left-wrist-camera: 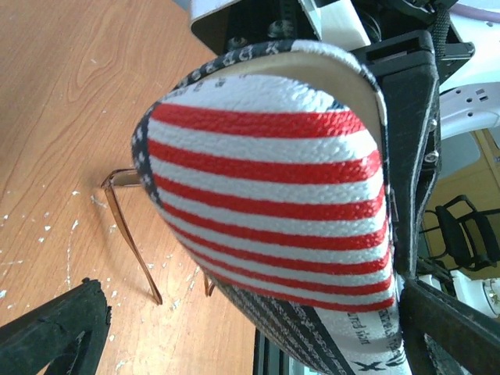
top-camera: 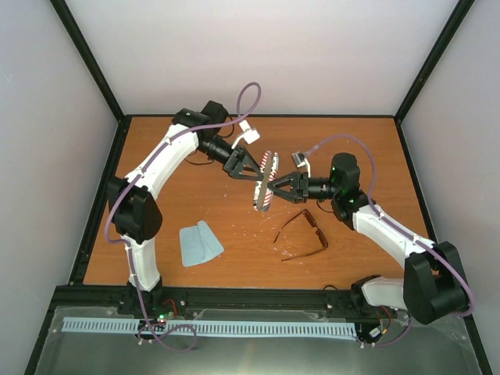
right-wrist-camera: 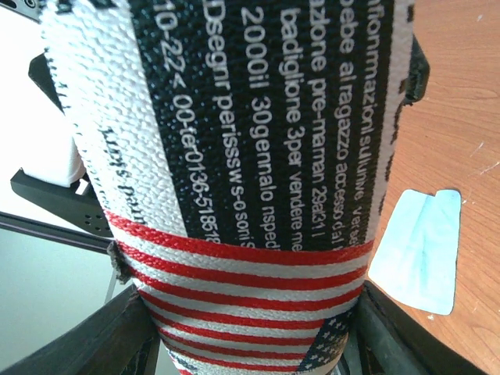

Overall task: Organize the sunglasses
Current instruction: Open the sunglasses case.

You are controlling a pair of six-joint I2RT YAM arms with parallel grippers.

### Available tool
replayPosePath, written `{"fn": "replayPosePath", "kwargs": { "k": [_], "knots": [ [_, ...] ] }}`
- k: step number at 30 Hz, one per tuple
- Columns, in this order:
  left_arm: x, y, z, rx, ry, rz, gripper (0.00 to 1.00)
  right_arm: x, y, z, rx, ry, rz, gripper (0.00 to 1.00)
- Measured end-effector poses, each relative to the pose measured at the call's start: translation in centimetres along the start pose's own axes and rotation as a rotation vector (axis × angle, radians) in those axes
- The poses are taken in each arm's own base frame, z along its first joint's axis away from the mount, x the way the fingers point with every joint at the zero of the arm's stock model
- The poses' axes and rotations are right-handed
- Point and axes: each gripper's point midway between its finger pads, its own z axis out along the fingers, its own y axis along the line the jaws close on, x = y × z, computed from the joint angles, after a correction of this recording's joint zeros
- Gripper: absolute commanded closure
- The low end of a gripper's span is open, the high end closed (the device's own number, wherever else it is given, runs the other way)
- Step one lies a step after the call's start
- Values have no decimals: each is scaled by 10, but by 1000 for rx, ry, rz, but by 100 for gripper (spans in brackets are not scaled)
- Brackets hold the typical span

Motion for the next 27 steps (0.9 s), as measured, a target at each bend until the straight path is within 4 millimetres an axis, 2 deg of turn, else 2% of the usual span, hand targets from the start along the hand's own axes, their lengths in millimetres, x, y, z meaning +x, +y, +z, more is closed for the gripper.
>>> {"fn": "replayPosePath", "kwargs": {
  "k": [10, 14, 18, 23, 27],
  "knots": [
    [11, 24, -20, -70, -10, -36, 0, -2, -2, -6, 29, -25, 27, 97],
    [17, 48, -40, -160, -11, -45, 0, -3, 11, -8, 4, -23, -27, 97],
    [18, 58, -56, -198, -34, -62, 0, -5, 19, -9, -13, -26, -77, 97],
    [11, 53, -64, -179, -74, -63, 0, -18, 18, -12, -19, -88, -119, 97],
    [2, 35, -66, -116, -126, -72, 0, -30, 2, -14, -32, -177, -107, 97]
  ]
}}
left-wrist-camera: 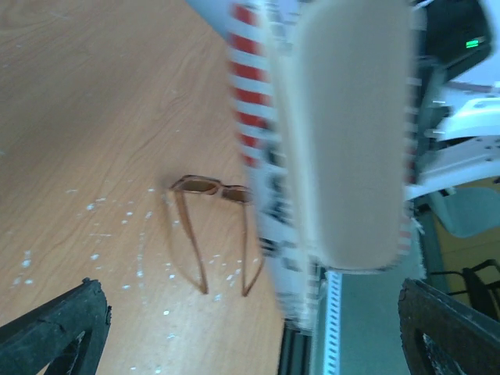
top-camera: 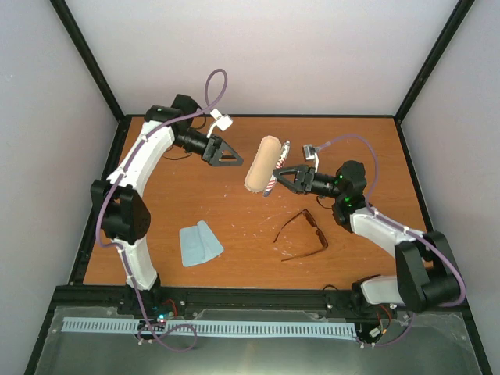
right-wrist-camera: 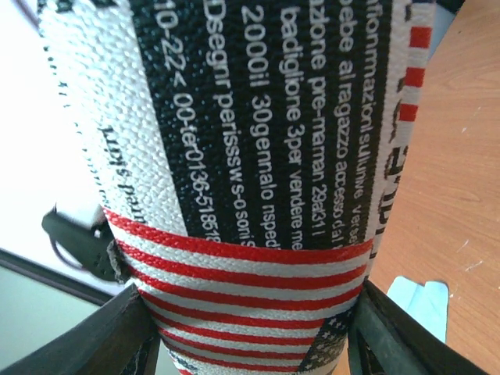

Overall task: Organize the sunglasses
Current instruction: Open the sunglasses case.

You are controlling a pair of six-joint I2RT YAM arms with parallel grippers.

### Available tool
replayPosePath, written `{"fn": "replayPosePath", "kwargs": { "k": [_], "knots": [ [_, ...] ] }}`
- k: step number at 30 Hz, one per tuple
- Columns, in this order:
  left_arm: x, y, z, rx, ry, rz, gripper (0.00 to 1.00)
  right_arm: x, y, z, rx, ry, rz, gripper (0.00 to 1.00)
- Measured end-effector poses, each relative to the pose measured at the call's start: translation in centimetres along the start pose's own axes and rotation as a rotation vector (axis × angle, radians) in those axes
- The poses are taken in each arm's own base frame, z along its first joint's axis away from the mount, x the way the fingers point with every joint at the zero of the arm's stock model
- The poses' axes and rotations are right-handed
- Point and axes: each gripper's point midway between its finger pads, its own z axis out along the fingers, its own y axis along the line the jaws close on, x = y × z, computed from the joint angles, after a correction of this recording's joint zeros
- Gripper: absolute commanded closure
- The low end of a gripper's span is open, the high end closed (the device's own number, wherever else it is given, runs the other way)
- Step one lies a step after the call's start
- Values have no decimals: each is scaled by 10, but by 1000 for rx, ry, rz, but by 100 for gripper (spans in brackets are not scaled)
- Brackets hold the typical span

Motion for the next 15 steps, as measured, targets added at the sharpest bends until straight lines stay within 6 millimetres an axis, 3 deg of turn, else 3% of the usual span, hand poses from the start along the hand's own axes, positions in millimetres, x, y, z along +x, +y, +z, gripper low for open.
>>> {"fn": "replayPosePath", "kwargs": {
  "k": [4, 6, 7, 8, 9, 11, 15],
  "knots": [
    [3, -21, -4, 49, -39, -12, 3, -11, -18, 4, -28, -70, 57, 97],
    [5, -30, -6, 64, -54, -16, 25, -18, -22, 6, -55, -100, 75, 97],
    [6, -33, -6, 69, -60, -22, 42, -20, -21, 6, -70, -111, 81, 97],
    [7, -35, -6, 73, -65, -21, 48, -23, -19, 6, -88, -120, 83, 97],
    [8, -36, -6, 76, -69, -24, 44, -25, -17, 6, -108, -128, 82, 97],
    [11, -33, -4, 73, -70, -28, 28, -28, -11, 6, -142, -140, 82, 97],
    [12, -21, -1, 40, -68, -47, 25, -31, 2, 4, -195, -148, 74, 97]
  ]
}}
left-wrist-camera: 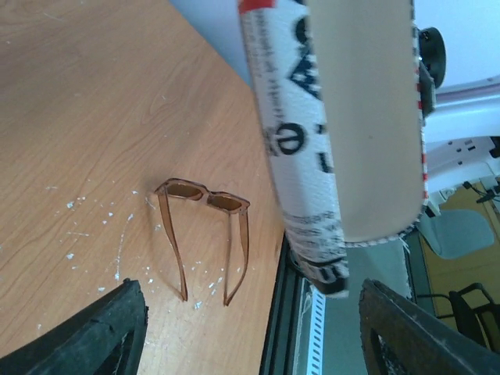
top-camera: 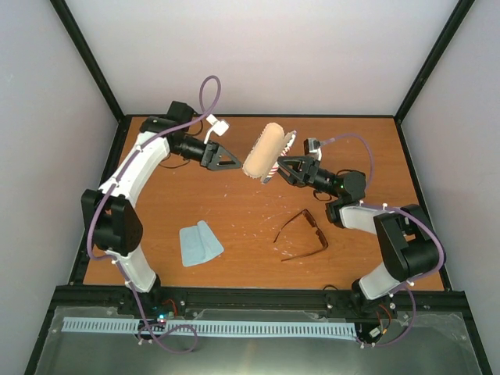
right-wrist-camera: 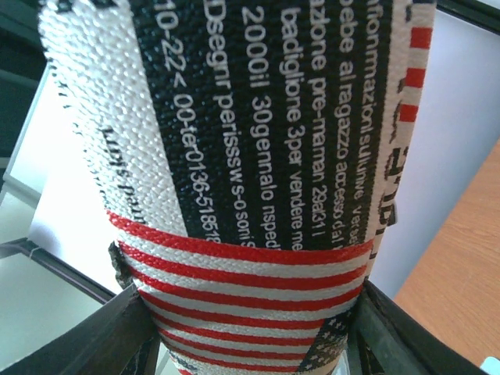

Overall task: Organize the sunglasses
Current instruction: Open the sunglasses case.

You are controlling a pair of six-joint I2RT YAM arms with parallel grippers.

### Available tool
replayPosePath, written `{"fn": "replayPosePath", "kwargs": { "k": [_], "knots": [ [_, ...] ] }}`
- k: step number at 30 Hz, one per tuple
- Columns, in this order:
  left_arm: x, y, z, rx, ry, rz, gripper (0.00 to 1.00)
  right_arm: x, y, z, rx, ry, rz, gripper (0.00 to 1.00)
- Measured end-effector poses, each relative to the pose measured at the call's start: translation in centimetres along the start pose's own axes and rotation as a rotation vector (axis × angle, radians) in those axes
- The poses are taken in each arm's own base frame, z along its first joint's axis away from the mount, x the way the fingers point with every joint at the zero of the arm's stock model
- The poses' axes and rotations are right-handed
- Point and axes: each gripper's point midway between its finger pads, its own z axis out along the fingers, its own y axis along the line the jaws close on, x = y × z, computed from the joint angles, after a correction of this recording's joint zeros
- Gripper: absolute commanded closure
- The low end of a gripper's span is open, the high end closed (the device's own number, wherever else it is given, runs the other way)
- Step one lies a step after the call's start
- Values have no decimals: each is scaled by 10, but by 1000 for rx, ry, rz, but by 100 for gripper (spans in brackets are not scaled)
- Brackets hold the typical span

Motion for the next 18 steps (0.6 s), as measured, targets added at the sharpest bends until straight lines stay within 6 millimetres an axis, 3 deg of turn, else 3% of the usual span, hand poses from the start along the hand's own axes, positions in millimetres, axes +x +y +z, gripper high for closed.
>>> {"fn": "replayPosePath", "kwargs": {
  "k": [7, 12, 18],
  "knots": [
    [-11, 4, 3, 34, -21, -8, 23, -1, 5, 0, -14, 1, 11, 97],
    [-18, -11, 7, 86, -30, 19, 26, -2, 6, 2, -17, 4, 3, 97],
    [-15, -36, 31, 145, 19, 66, 32, -3, 8, 2, -21, 4, -3, 97]
  ]
}}
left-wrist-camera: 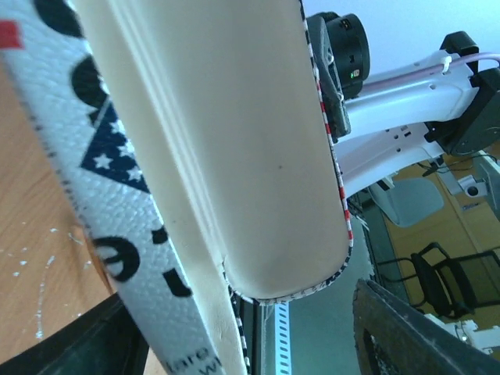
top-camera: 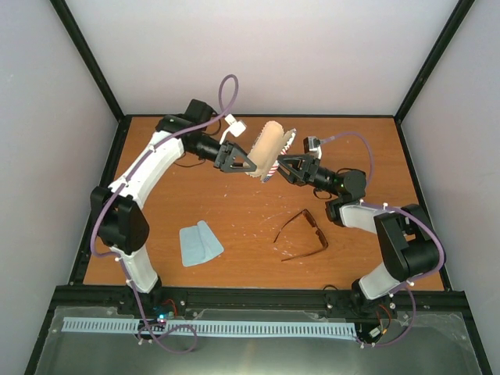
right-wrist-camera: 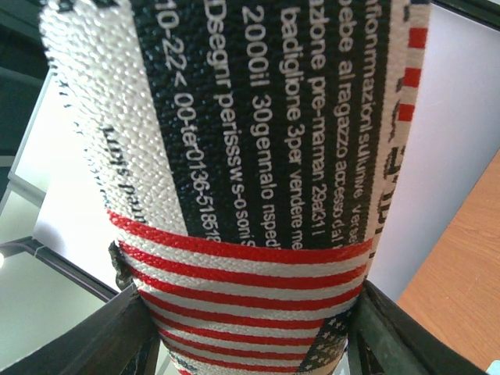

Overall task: Organize the sunglasses
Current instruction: Open the sunglasses case.

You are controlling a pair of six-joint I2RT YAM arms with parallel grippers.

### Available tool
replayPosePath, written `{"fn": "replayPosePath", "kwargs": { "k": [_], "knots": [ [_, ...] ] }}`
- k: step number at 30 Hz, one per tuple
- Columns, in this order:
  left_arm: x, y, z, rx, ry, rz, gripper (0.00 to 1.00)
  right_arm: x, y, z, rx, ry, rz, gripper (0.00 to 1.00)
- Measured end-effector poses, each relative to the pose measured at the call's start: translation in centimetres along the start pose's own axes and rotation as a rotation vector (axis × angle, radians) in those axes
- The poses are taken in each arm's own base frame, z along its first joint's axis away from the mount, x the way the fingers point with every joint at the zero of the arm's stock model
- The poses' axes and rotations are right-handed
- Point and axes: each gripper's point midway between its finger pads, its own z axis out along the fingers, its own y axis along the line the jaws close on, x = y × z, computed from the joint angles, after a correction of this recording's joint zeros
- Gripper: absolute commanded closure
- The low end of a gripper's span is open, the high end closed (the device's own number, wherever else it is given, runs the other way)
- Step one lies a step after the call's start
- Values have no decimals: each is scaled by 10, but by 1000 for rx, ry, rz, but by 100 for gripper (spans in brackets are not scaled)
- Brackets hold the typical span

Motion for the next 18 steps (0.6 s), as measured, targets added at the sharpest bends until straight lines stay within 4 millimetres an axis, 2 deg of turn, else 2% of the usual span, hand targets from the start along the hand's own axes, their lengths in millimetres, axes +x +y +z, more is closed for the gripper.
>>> {"fn": "replayPosePath", "kwargs": {
  "k": [3, 7, 13, 16, 18],
  "knots": [
    [3, -4, 8, 5, 22, 7, 46, 1, 1, 0, -2, 4, -3, 97],
    [4, -1, 9, -5, 28, 6, 64, 2, 7, 0, -9, 9, -16, 97],
    [4, 4, 7, -46, 37, 8, 76, 2, 12, 0, -14, 12, -40, 96],
    [5, 8, 7, -70, 46, -2, 79, 2, 13, 0, -15, 14, -52, 91],
    [5, 10, 6, -91, 55, -12, 82, 2, 13, 0, -15, 14, -59, 81]
  ]
}}
